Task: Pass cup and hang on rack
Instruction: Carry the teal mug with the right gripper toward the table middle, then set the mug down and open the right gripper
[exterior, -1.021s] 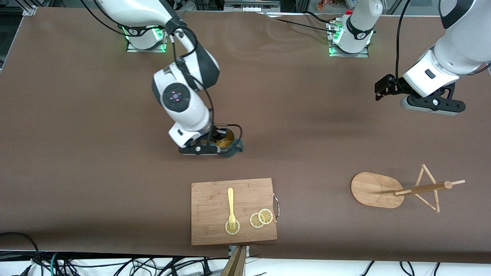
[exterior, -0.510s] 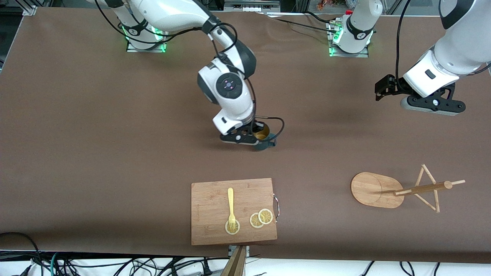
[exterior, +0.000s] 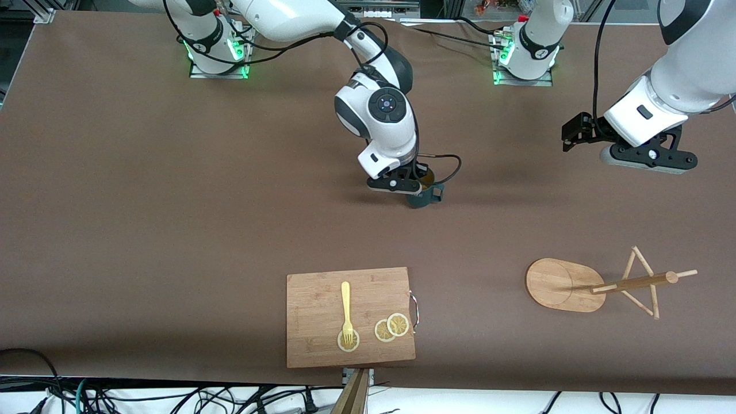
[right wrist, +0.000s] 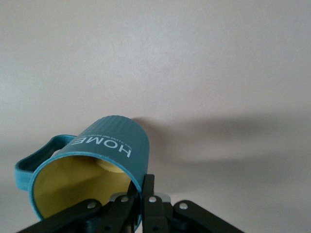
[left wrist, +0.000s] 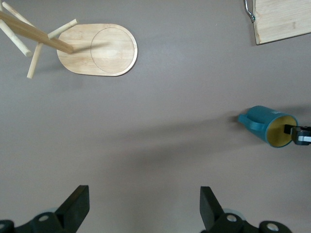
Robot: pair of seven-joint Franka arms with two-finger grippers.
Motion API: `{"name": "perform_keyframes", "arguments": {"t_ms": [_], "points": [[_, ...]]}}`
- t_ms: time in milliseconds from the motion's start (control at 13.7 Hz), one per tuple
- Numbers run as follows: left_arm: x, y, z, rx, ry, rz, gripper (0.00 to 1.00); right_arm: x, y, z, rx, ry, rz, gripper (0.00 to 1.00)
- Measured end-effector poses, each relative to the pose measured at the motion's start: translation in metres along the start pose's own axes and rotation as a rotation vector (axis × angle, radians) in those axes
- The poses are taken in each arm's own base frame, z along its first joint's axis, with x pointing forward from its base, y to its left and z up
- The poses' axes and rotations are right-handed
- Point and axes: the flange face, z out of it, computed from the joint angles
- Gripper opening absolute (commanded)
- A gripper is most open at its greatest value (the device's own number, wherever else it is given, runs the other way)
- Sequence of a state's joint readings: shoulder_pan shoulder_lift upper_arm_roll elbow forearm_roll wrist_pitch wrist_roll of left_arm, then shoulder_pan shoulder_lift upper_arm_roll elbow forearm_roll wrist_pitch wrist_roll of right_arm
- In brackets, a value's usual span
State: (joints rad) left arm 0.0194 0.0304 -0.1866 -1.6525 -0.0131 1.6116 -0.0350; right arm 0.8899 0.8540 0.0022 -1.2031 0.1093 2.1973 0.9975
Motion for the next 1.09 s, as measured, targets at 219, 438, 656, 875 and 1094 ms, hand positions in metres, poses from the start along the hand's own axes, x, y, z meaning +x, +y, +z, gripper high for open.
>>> {"name": "perform_keyframes", "arguments": {"t_ms": [219,438,656,875,1094], "points": [[0.0,0.0,0.0,0.0,0.0,0.0,1.0,-0.013,-0.007,0.014,0.005,0.001,0.009,0.0],[0.0,0.0,0.0,0.0,0.0,0.0,1.0,-0.021,-0.01,0.021,0.001,-0.003,-0.001,0.14],[0.0,0.0,0.0,0.0,0.0,0.0,1.0,-0.027,-0.013,0.032,0.009,0.002,-0.009,0.36],[0.0,0.0,0.0,0.0,0.0,0.0,1.0,-0.029,-0.013,0.039,0.013,0.005,-0.011,1.0],[0.0,0.001,0.001,0.0,-0.004,0.001,1.0,-0.021,-0.015,0.03,0.019,0.013,-0.008,1.0]]}}
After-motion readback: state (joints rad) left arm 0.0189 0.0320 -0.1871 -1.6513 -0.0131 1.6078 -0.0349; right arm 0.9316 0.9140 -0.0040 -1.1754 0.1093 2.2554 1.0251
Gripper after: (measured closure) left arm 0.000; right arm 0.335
